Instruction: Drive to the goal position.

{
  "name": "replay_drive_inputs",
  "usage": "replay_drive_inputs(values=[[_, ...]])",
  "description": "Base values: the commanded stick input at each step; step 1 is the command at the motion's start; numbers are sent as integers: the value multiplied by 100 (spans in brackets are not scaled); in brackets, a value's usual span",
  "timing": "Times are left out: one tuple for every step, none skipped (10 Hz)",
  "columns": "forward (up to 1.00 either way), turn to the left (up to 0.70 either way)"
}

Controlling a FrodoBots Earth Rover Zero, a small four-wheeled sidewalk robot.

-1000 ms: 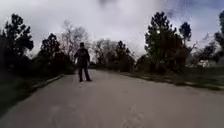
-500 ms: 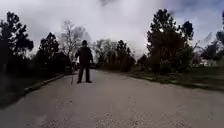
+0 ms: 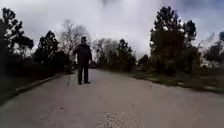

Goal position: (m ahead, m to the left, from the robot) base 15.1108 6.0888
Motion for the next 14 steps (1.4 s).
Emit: replay_drive_inputs(values=[[70, 0], [70, 0], [70, 0], [70, -1], [70, -21], [70, -27], [70, -27], [70, -27], [70, -27], [70, -27], [70, -27], [70, -27], [70, -27], [70, -27]])
